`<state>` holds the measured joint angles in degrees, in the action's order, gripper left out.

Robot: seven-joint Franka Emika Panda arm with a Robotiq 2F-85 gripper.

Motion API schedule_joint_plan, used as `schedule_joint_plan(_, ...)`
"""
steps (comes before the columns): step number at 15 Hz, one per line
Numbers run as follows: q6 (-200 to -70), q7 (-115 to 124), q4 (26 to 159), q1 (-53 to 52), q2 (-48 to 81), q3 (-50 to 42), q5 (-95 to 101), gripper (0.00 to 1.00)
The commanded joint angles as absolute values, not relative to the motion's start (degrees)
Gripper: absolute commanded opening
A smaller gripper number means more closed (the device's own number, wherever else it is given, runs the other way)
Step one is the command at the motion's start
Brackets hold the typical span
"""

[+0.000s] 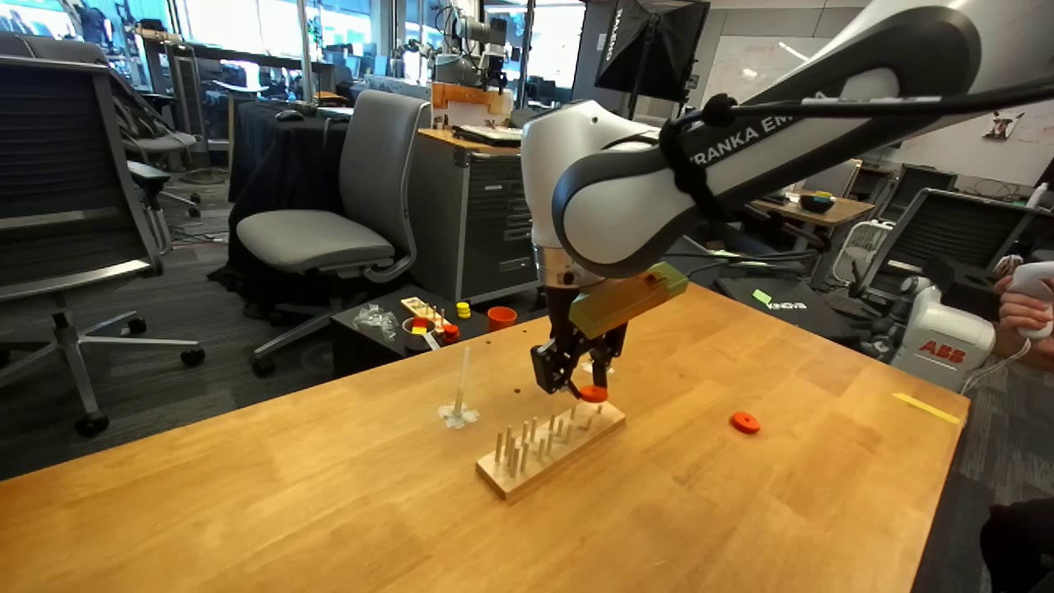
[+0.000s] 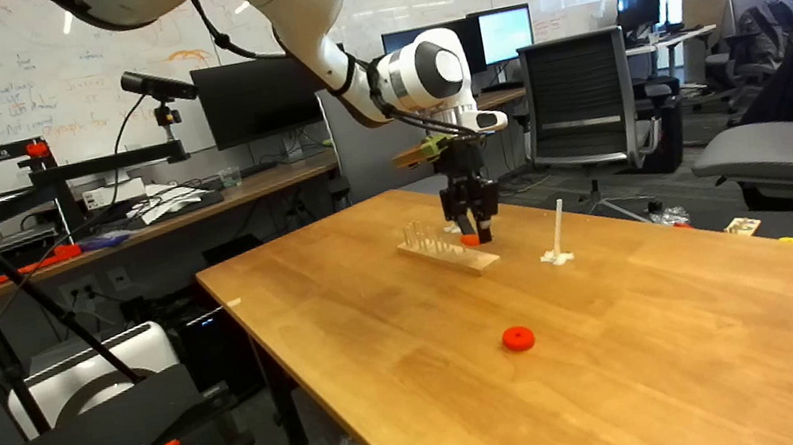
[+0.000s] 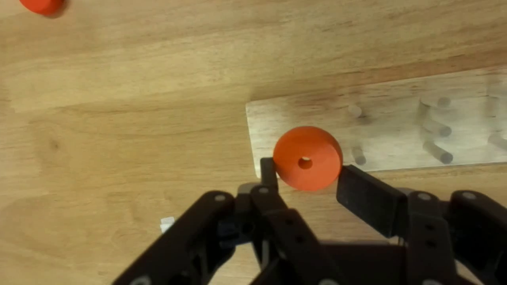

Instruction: Pick up the orange ring on the left and place it on the wooden board

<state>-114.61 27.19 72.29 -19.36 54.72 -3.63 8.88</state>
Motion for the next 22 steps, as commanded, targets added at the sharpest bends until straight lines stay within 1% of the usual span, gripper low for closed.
schedule_joint_plan(1, -111.4, 24.9, 66.6, -19.4, 57.6, -3.2, 9.6, 0.19)
schedule_joint_plan(7, -111.9, 23.4, 65.1, -19.3, 58.5, -3.1, 9.5, 0.19)
schedule_joint_plan(12, -111.8, 24.4, 68.3, -21.6, 53.7, -1.7, 9.4, 0.19)
schedule_joint_plan(17, -112.8, 26.6, 76.9, -27.5, 44.7, -1.8, 10.6, 0.19)
schedule_joint_plan(22, -113.0, 28.8, 89.2, -29.9, 35.8, -3.1, 10.7, 0.19)
